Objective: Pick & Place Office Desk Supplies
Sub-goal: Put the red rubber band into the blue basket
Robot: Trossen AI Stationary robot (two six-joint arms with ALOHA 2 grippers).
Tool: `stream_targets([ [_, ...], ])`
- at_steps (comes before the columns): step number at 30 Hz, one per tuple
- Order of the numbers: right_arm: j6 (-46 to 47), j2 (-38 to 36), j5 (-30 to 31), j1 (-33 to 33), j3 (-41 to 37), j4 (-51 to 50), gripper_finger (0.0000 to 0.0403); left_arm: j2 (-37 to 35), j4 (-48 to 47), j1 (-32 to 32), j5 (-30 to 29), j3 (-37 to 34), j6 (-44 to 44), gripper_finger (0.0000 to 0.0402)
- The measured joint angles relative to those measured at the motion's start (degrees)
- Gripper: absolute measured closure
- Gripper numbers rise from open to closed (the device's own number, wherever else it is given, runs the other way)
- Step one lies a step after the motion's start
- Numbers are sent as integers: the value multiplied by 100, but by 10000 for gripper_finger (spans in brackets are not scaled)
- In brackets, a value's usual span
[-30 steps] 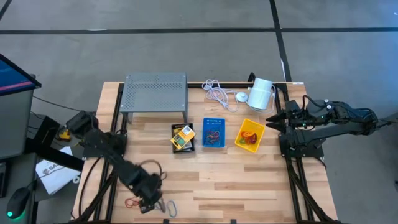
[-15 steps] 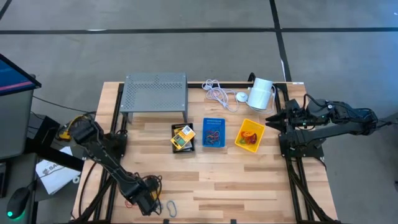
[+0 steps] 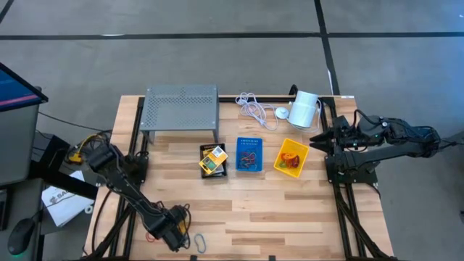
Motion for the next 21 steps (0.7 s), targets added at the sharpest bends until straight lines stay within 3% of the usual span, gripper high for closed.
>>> stream_targets([
  [6, -89, -2, -4, -1, 0, -24, 282, 67, -99, 8, 70, 7, -360, 201],
  [15, -208, -1, -4, -1, 0, -26, 282, 52, 12, 101, 241, -17, -603, 388],
  [21, -317, -2, -4, 0, 0, -24, 282, -21, 28, 108, 439, -26, -607, 399],
])
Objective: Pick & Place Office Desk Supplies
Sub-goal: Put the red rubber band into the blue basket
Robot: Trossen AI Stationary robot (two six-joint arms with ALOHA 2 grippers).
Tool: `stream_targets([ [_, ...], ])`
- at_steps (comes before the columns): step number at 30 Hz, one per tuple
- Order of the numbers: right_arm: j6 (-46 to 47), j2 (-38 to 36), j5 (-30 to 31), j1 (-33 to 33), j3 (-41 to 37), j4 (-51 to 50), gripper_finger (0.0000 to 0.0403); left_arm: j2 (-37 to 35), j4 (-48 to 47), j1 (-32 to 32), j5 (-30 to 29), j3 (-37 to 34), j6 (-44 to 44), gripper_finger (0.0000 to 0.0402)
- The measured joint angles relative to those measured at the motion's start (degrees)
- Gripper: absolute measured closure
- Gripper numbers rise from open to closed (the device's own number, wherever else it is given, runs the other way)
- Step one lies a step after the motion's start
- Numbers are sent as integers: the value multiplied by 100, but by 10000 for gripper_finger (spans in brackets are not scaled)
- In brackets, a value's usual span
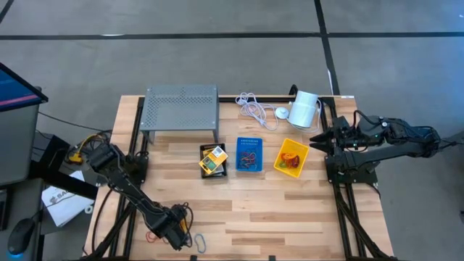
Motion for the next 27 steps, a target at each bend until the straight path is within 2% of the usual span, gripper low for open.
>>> stream_targets([
  [3, 1, 2, 0, 0, 0, -1, 282, -230, 26, -21, -200, -32, -109, 400],
  [9, 0, 2, 0, 0, 0, -24, 282, -1109, -466, -290, -1181, -18, -797, 401],
  [15, 4, 2, -2, 0, 0, -41, 282, -1805, -840, -628, -2604, -15, -1370, 401],
  [19, 3, 2, 2, -2, 0, -39, 282, -2058, -894, -609, -3679, -15, -1310, 401],
  [24, -22, 127, 362, -4, -6, -39, 282, -2165, -854, -387, -5046, -13, -668, 401],
  [27, -26, 291, 446, -4, -127, -13, 282, -2177, -841, -116, -5447, -13, -241, 401],
])
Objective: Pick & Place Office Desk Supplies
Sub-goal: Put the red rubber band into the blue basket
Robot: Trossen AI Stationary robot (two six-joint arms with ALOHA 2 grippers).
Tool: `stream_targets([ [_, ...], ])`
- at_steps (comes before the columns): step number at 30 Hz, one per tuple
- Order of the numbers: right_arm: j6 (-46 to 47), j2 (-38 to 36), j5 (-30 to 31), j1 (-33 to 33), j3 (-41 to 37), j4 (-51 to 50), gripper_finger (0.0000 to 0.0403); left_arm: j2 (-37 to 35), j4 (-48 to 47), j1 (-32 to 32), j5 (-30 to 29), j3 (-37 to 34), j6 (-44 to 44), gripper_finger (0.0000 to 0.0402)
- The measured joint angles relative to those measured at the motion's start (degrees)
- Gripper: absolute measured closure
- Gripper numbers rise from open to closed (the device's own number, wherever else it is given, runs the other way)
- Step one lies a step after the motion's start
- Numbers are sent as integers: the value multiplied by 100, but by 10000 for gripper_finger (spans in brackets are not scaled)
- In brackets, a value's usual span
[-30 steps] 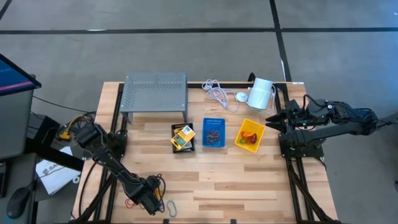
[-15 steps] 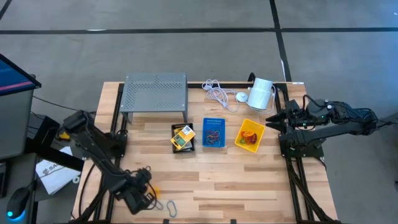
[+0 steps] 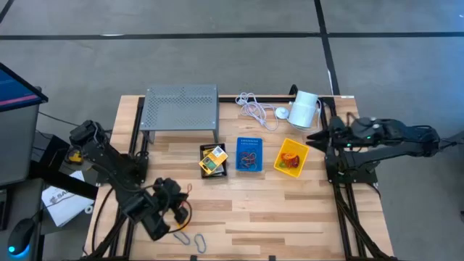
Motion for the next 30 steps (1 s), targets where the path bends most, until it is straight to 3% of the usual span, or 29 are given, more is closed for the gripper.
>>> stream_targets([
  [5, -16, 384, 0, 4, -523, 324, 282, -25, 310, 491, -68, 0, 647, 401],
  [11, -99, 948, 40, -74, -1090, 1875, 282, -88, 1178, 1040, -431, 2, 1949, 401],
  [15, -300, 1287, 54, -76, -1103, 2526, 282, -281, 1792, 1339, -569, 2, 3054, 401],
  [23, -438, 1271, 471, -76, -1011, 2798, 282, -722, 3003, 1712, -745, 11, 4969, 401],
  [26, -474, 1280, 648, -81, -1011, 2818, 282, -755, 3656, 1986, -586, 11, 5801, 401],
  [30, -752, 1399, 687, -81, -1011, 2823, 282, -757, 4645, 2491, 41, 11, 6927, 401],
])
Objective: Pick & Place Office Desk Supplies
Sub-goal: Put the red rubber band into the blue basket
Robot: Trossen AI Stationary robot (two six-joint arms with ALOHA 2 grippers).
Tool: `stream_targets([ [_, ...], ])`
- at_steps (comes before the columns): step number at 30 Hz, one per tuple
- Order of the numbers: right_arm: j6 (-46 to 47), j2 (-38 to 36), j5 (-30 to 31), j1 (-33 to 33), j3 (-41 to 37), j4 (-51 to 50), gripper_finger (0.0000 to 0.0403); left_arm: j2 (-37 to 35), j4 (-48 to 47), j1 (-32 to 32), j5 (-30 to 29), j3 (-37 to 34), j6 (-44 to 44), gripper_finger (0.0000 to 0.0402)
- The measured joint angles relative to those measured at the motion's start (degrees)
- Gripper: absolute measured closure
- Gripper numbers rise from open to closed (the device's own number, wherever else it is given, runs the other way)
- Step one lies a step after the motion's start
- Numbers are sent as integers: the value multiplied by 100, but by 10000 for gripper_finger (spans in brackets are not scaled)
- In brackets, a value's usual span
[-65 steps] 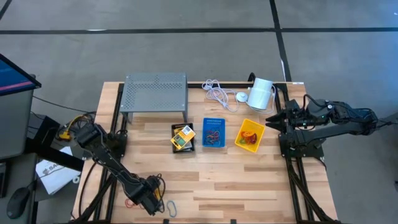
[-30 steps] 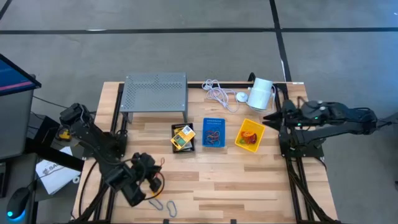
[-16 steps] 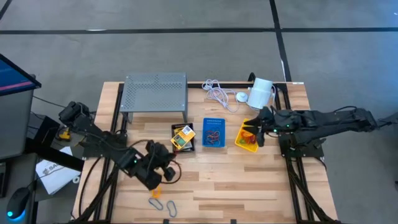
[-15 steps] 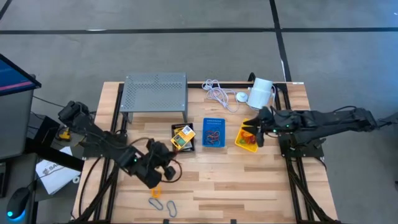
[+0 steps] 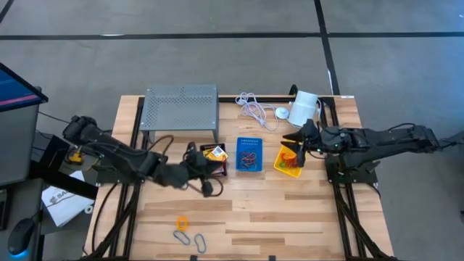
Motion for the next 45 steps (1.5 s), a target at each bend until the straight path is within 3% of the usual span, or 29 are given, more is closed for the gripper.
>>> stream_targets([
  [8, -102, 367, -1, 71, 0, 161, 282, 73, 807, 1038, 1261, 0, 951, 401],
  [22, -135, 922, 66, 35, 0, 132, 282, 1181, 1848, 2403, 3366, -2, 1073, 401],
  [29, -149, 975, 67, 35, -2, -13, 282, 1513, 1880, 2698, 3843, -2, 949, 401],
  [45, -143, 1021, 218, 52, -4, -170, 282, 1930, 1791, 2759, 4334, -4, 642, 401],
])
